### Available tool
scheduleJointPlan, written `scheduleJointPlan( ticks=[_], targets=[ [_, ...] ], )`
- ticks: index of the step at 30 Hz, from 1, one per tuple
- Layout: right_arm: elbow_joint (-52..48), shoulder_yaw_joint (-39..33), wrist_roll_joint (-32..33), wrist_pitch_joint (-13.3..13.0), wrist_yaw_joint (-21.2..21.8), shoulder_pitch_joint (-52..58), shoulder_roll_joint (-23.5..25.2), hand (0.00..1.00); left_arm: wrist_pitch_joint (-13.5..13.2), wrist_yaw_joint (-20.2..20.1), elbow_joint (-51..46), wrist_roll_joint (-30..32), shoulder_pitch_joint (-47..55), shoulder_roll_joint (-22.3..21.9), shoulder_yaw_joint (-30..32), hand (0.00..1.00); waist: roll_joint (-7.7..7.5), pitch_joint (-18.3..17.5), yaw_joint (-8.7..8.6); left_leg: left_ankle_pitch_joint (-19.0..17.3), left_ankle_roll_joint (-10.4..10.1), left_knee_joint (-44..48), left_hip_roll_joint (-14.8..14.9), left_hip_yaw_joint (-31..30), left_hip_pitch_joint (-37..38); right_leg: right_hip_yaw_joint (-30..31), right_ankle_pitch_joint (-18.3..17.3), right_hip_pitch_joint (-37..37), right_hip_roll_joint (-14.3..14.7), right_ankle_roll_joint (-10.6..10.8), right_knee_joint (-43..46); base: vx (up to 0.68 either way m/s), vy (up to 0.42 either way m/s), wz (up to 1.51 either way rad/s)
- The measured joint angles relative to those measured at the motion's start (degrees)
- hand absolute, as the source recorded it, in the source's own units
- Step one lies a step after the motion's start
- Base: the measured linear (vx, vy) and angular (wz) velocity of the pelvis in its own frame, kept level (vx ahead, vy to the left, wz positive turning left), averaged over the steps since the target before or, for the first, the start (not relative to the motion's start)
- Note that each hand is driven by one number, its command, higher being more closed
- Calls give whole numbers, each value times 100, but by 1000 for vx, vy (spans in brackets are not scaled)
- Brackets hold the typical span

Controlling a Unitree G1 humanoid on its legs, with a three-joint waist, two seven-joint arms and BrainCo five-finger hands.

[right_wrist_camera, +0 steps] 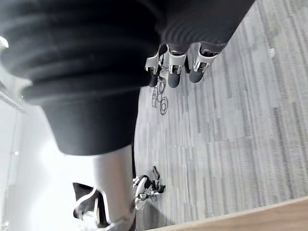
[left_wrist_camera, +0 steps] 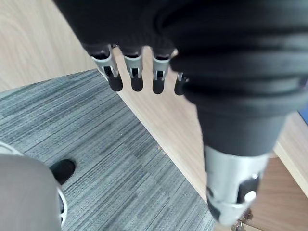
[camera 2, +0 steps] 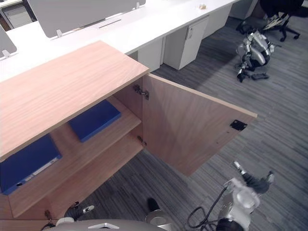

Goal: Walk over to the cabinet, pick up the folder, carry it to the office cabinet, place the folder inside the office cabinet, then close the office cabinet door

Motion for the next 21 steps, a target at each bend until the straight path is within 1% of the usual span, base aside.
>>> scheduleJointPlan(
  ticks=[1,3,5,6,9,11,13,15,16,21],
  targets=[
    [48,51,10,-14,13,-70,-145,0,-7,-5,0,0,3,2,-45,0,26,14,-4,-1,0,0,0,-3,0,1,0,-2,2,0,-1,-21,-62,-3],
    [399,340,10,-63,77,-325,-663,0,-52,-31,0,0,31,1,-117,0,69,35,-15,-2,-3,5,3,-16,-16,2,4,-9,4,6,-19,-44,-67,0],
    [466,541,9,-81,164,-426,-884,0,-63,-99,-1,-4,75,10,-247,0,71,36,-14,-3,-4,33,9,-27,-52,-4,15,-10,-4,21,-73,-59,-75,2],
    [471,677,6,-86,254,-447,-990,0,-105,-109,-7,-1,73,22,-297,0,69,38,-13,-3,-4,53,9,-43,-81,-18,3,-7,-19,-12,-123,-79,-93,4],
    [726,1015,-9,-83,425,-509,-1213,0,-156,-124,-6,1,75,93,-502,0,78,51,-16,-3,-4,74,11,-232,-97,-77,-14,10,-28,-23,-158,-65,-81,8],
    [934,1151,-16,-78,514,-610,-1295,0,-169,-136,-1,4,79,131,-605,0,89,65,-61,-3,-3,83,10,-353,-129,-188,-24,8,-51,-30,-159,-43,-67,16],
    [1111,1219,-76,-75,534,-745,-1325,0,-189,-138,-5,4,76,142,-662,0,108,106,-97,-2,-2,116,13,-465,-170,-259,-28,16,-67,-29,-160,-44,-66,18],
    [1336,1452,-121,-61,546,-918,-1434,0,-215,-141,-5,13,63,160,-732,0,145,165,-107,-2,-1,120,22,-582,-171,-325,-33,34,-74,-33,-160,-35,-60,13],
    [1373,1569,-131,1,555,-971,-1502,0,-220,-141,-7,38,62,161,-745,0,176,190,-103,-2,-1,121,27,-664,-170,-375,-46,63,-74,-38,-161,-27,-52,14],
    [1589,1805,-340,51,667,-1195,-1582,0,-232,-140,-7,114,62,206,-828,0,188,191,-96,0,0,114,53,-804,-171,-503,-22,108,-58,2,-161,-18,-48,11]
  ],
)
